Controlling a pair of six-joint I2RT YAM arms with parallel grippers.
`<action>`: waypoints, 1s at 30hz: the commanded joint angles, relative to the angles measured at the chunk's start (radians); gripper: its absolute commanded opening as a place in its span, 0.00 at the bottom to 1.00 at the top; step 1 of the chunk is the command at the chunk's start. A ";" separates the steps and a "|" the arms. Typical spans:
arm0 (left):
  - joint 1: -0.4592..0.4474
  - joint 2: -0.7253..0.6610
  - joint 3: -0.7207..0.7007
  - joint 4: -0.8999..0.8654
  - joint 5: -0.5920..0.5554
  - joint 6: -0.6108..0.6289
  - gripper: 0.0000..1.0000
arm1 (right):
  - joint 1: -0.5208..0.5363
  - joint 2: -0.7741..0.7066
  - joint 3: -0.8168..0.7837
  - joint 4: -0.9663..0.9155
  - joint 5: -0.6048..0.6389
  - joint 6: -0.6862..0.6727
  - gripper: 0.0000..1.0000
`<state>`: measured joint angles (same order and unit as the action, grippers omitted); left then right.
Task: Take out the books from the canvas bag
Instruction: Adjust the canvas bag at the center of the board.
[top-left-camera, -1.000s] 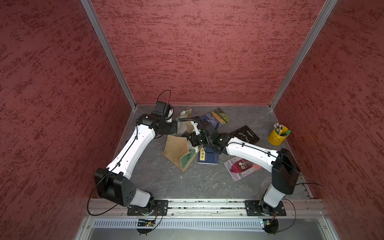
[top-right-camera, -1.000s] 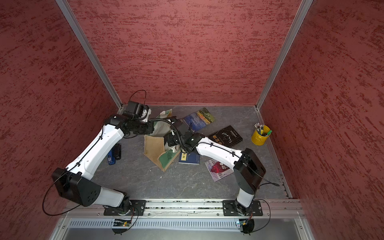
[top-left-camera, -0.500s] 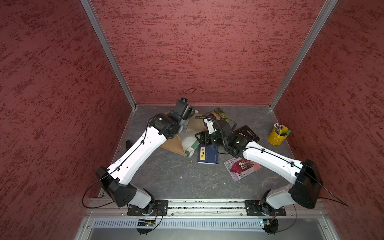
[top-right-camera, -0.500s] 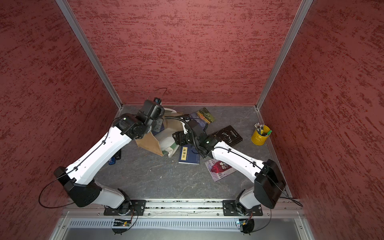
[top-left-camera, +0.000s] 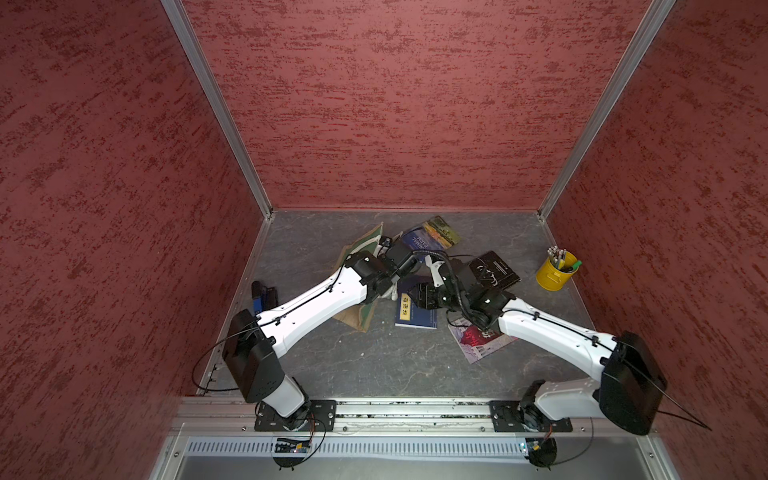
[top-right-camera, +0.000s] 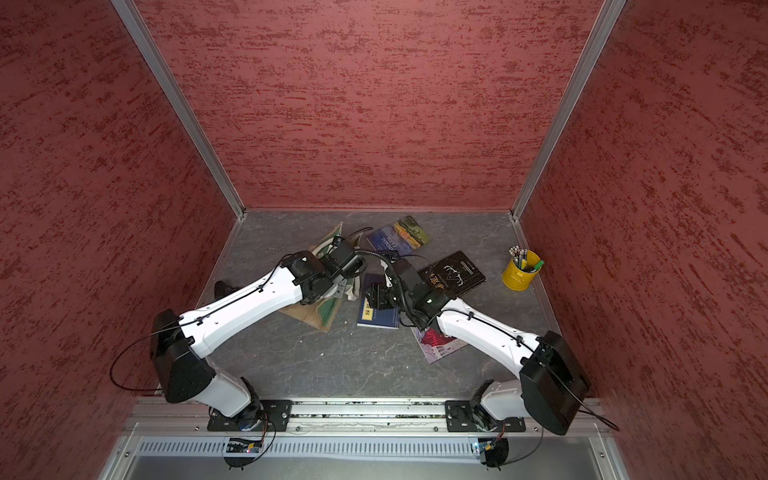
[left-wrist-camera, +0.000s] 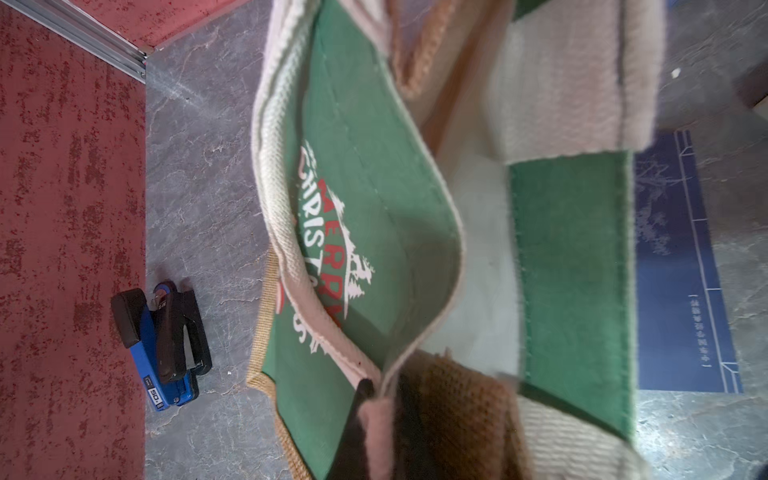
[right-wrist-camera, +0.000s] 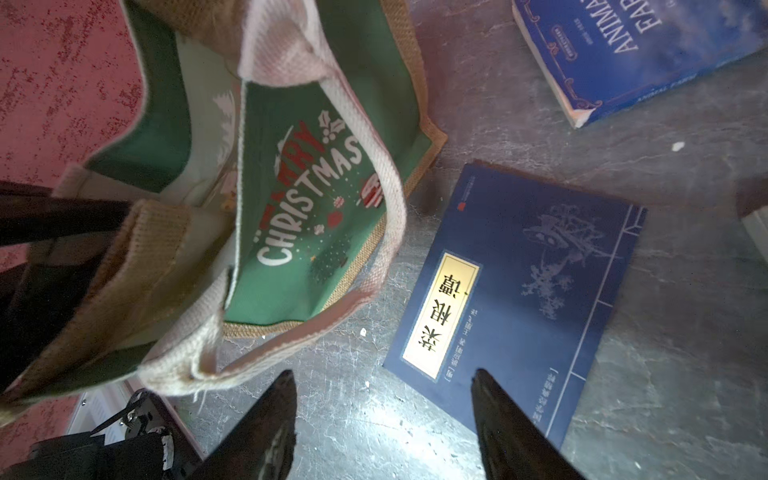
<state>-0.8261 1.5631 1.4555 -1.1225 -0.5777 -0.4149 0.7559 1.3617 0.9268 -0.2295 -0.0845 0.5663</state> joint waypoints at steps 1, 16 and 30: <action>0.012 -0.035 0.040 0.014 0.016 -0.004 0.00 | -0.007 -0.004 0.043 0.009 -0.012 0.011 0.68; 0.441 -0.096 0.295 0.113 -0.161 0.422 0.00 | -0.008 -0.015 0.083 0.005 -0.006 0.008 0.69; 0.016 -0.082 -0.004 0.072 -0.268 0.126 0.00 | -0.025 -0.027 0.019 0.018 -0.030 0.020 0.69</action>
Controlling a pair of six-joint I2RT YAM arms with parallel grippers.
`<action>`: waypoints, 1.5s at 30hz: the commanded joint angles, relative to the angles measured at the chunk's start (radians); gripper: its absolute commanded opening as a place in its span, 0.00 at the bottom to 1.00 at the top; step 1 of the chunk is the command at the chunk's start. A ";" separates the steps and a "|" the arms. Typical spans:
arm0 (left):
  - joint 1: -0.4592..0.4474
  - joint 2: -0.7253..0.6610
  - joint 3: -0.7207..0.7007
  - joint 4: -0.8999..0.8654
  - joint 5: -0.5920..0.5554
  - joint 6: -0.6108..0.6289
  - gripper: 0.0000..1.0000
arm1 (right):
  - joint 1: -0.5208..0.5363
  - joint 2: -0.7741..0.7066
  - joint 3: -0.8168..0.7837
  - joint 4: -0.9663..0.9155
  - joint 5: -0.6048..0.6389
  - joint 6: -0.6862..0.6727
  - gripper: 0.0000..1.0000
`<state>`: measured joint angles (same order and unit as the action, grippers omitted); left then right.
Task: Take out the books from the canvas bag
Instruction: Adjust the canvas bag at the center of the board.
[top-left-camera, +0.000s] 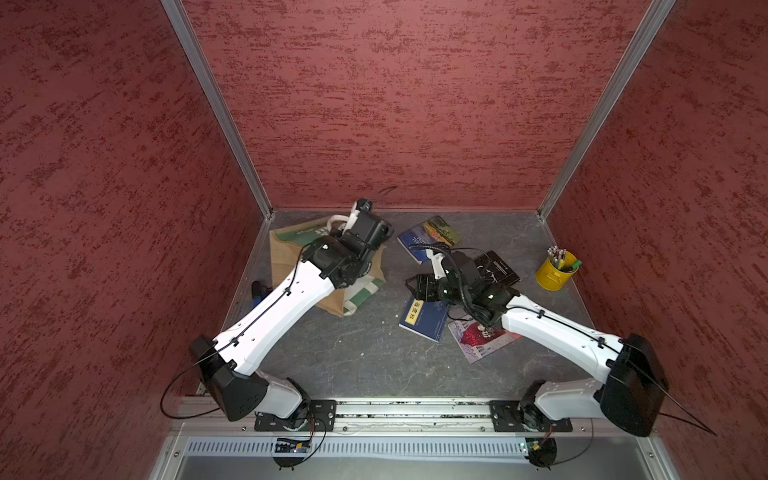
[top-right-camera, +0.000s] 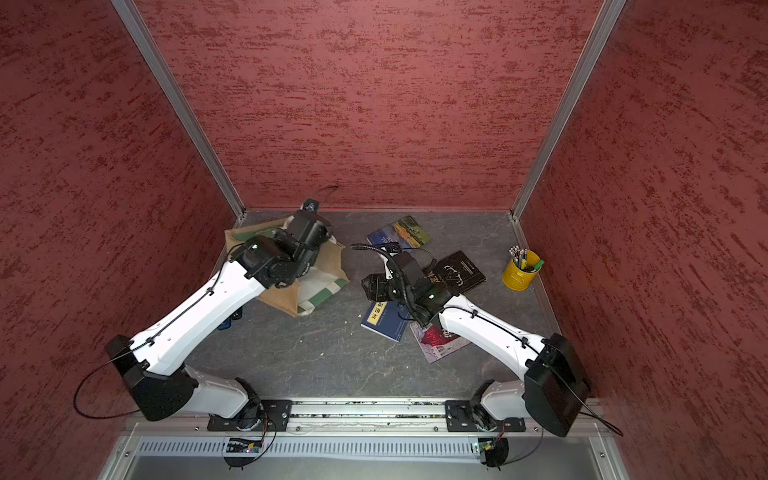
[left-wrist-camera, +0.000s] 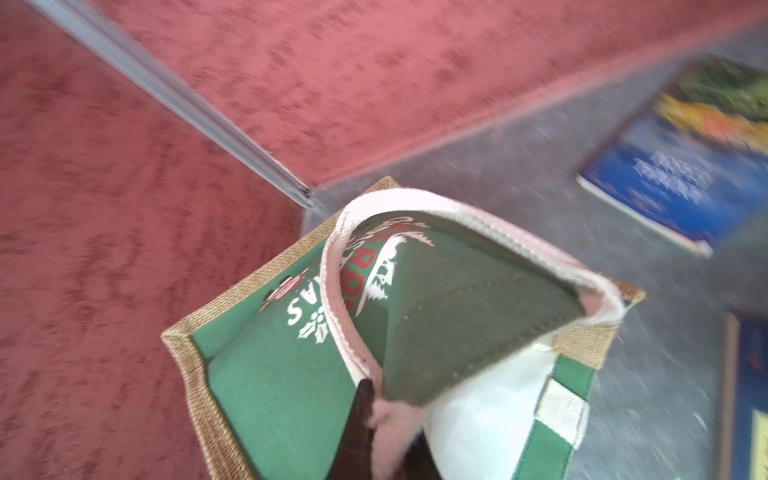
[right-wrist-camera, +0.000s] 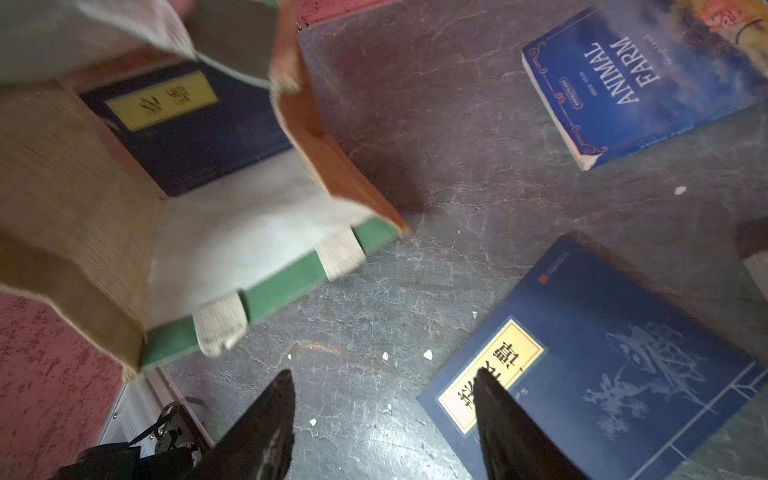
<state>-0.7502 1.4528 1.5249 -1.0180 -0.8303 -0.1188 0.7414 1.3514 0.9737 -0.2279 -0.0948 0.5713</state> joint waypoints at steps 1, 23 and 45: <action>-0.079 0.047 -0.107 -0.065 -0.004 -0.233 0.00 | -0.011 -0.016 -0.035 0.019 -0.025 0.018 0.69; 0.076 -0.243 -0.289 0.129 0.535 -0.464 0.00 | -0.034 0.206 0.052 0.122 -0.232 0.009 0.69; 0.172 -0.273 -0.333 0.172 0.709 -0.570 0.00 | -0.021 0.340 0.172 0.126 -0.299 0.116 0.68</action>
<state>-0.5819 1.1721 1.1904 -0.9066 -0.1841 -0.6506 0.7162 1.6855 1.1236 -0.0761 -0.4053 0.6552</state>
